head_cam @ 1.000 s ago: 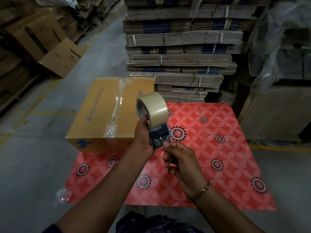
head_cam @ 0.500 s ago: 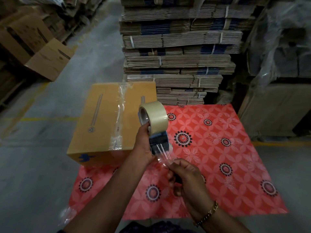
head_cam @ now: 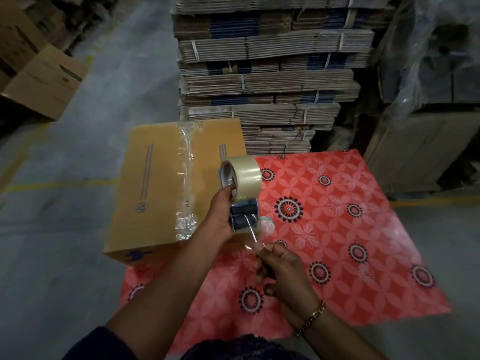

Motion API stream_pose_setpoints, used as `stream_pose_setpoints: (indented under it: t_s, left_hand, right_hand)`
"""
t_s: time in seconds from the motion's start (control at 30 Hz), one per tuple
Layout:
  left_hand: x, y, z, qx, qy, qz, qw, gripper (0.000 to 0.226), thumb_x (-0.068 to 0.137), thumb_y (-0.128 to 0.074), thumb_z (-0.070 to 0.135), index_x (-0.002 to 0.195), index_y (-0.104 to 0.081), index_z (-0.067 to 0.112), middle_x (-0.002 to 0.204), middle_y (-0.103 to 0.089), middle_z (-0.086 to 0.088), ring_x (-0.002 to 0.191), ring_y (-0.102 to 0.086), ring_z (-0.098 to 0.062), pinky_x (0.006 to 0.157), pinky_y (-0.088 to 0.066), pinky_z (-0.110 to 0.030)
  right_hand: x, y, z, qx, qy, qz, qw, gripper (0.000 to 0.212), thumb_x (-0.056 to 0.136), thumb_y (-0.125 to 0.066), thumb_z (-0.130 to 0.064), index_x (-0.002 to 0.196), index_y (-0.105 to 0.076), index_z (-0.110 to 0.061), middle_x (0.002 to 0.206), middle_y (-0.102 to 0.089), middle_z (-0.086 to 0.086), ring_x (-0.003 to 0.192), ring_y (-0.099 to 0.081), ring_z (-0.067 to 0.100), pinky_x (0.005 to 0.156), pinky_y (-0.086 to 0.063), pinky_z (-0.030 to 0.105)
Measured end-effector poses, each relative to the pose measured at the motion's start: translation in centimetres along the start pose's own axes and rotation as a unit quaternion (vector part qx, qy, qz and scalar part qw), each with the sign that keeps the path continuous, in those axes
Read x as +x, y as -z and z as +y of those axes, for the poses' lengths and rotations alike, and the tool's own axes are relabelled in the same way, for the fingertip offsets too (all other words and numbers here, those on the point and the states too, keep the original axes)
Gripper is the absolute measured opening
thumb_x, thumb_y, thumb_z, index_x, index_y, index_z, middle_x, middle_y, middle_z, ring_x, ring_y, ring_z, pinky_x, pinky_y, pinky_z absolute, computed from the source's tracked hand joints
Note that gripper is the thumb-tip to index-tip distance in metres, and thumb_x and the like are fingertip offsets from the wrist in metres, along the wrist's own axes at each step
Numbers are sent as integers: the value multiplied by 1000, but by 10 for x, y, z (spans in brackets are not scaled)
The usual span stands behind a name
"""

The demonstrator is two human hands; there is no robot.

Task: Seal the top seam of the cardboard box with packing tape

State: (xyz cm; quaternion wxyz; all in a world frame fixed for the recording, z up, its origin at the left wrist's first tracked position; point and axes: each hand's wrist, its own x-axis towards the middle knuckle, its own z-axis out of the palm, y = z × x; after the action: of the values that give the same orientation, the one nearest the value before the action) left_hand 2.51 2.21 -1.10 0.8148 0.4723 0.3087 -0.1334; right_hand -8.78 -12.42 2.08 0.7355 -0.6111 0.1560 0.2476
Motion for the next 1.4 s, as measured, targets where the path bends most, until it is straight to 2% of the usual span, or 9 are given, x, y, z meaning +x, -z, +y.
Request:
stream_pose_setpoints:
  t_s: [0.2,0.33,0.4,0.5,0.63,0.77,0.9,1.1,1.4]
  left_hand:
    - [22,16,10,166,-111,35,979,20,87,-56,-6,96,-71,4,65,-70,-1,59,-67,-17,51,-52,-22]
    - [41,34,13,341,-167,23,925,15,68,-73,18,83,-75,16,85,-75,-10,87,-72,-28,80,-57,-44]
    - [49,38,16,451,-197,36,870,26,67,-70,35,85,-75,17,92,-75,-13,98,-68,-32,84,-52,-44]
    - [61,49,15,644,-240,92,721,39,74,-68,41,103,-68,15,109,-63,-11,115,-46,-35,82,-30,-40]
    - [69,65,2,688,-303,142,644,45,80,-67,32,121,-53,18,117,-55,-9,114,-43,-34,85,-31,-44]
    - [57,73,-1,660,-311,163,665,55,77,-63,37,128,-51,19,123,-55,-8,115,-45,-34,86,-33,-44]
    - [9,89,-22,578,-425,131,684,26,80,-52,28,100,-66,16,103,-61,-6,99,-55,-34,81,-40,-42]
    - [-45,92,-74,592,-474,-2,652,29,78,-64,0,103,-67,14,106,-58,-1,101,-53,-20,85,-46,-35]
    - [-49,79,-77,576,-512,-1,637,14,91,-63,18,103,-67,14,104,-60,-4,96,-54,-21,81,-45,-33]
  right_hand:
    - [28,3,18,-9,-42,53,998,21,93,-62,-14,72,-63,-16,64,-63,2,43,-48,9,44,-27,19]
    - [36,5,30,-3,-66,55,996,15,93,-62,-16,79,-65,-14,65,-65,2,45,-49,10,42,-29,18]
    - [40,4,31,6,-71,58,996,16,93,-62,-17,78,-65,-15,66,-65,1,46,-49,10,42,-29,18]
    - [43,-1,32,5,-74,52,996,18,93,-63,-19,75,-66,-17,67,-66,2,47,-49,10,44,-29,19]
    - [42,-9,38,6,-83,47,995,12,93,-64,-20,84,-67,-13,67,-66,1,46,-50,10,45,-29,21]
    - [43,-10,43,16,-86,49,995,14,92,-66,-24,87,-65,-10,67,-66,0,46,-51,9,44,-31,20]
    - [42,-10,42,20,-80,45,996,18,93,-65,-24,79,-63,-12,63,-66,0,46,-51,11,43,-33,21]
    - [43,-8,40,22,-73,43,996,18,95,-59,-12,77,-63,-12,62,-62,3,43,-50,11,41,-34,20]
    - [45,-6,41,12,-62,36,997,15,94,-59,-13,80,-62,-9,64,-61,4,43,-51,12,43,-33,21]
